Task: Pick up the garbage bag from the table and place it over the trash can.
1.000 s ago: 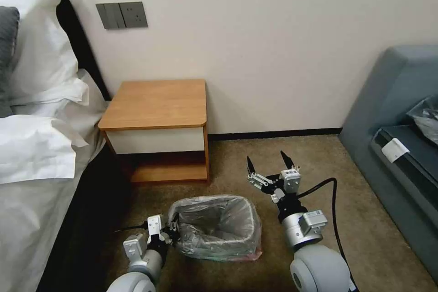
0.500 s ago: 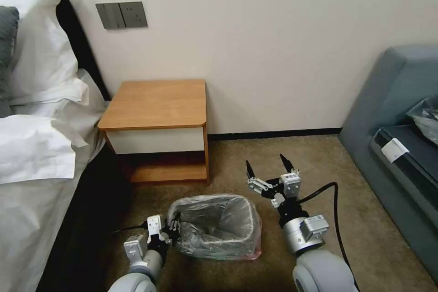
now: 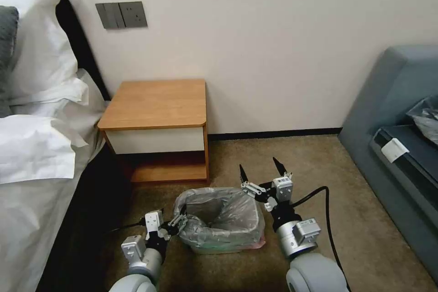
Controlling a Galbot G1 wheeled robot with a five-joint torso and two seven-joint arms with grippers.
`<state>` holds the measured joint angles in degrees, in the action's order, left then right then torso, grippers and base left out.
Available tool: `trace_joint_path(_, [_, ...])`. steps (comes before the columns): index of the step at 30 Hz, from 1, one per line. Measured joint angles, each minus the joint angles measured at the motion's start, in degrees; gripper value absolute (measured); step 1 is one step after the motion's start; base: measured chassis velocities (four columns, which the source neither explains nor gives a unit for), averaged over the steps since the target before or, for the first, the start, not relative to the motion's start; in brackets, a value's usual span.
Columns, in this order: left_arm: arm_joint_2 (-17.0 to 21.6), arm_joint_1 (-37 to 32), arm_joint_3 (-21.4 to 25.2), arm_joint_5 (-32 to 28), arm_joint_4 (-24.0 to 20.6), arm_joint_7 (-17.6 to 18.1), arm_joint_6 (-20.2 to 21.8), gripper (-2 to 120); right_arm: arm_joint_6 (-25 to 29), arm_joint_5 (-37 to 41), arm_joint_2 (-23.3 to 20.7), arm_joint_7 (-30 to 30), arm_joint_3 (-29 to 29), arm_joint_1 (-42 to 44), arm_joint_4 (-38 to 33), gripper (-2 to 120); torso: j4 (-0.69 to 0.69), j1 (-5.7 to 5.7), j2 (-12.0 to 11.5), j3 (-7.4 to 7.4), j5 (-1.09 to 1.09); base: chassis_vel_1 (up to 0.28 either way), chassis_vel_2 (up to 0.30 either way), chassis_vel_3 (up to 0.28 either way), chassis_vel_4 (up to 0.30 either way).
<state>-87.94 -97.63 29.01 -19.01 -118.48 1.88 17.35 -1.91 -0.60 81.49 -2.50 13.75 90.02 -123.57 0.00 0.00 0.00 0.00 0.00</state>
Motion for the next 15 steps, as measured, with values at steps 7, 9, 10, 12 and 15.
trace_joint_path(7, [-0.2,0.1,0.5,0.3,0.4,0.9,-2.2,100,0.0,-0.2,0.0,0.2,-0.4,-0.5,0.6,100,0.0,0.0,0.0,0.0,0.0,0.0,0.0,0.0,0.0])
trace_joint_path(9, [-0.2,0.1,0.7,0.3,-0.2,1.1,-2.3,100,0.0,-0.2,0.0,0.3,-0.6,-0.7,0.9,100,0.0,0.0,0.0,0.0,0.0,0.0,0.0,0.0,0.0])
trace_joint_path(10, [-0.2,0.1,0.7,0.3,-0.4,1.2,-2.3,100,-0.1,-0.2,0.0,0.3,-0.7,-0.8,1.0,100,0.0,0.0,0.0,0.0,0.0,0.0,0.0,0.0,0.0])
trace_joint_path(12, [-0.2,-0.1,0.7,0.3,-0.6,1.2,-2.4,100,-0.1,-0.2,0.1,0.3,-0.9,-0.9,1.3,100,0.0,0.0,0.0,0.0,0.0,0.0,0.0,0.0,0.0])
trace_joint_path(15, [0.0,-0.8,0.6,-0.6,-1.0,0.7,-2.0,100,-0.1,-0.2,0.4,0.3,-1.3,-1.1,1.6,100,0.0,0.0,0.0,0.0,0.0,0.0,0.0,0.0,0.0])
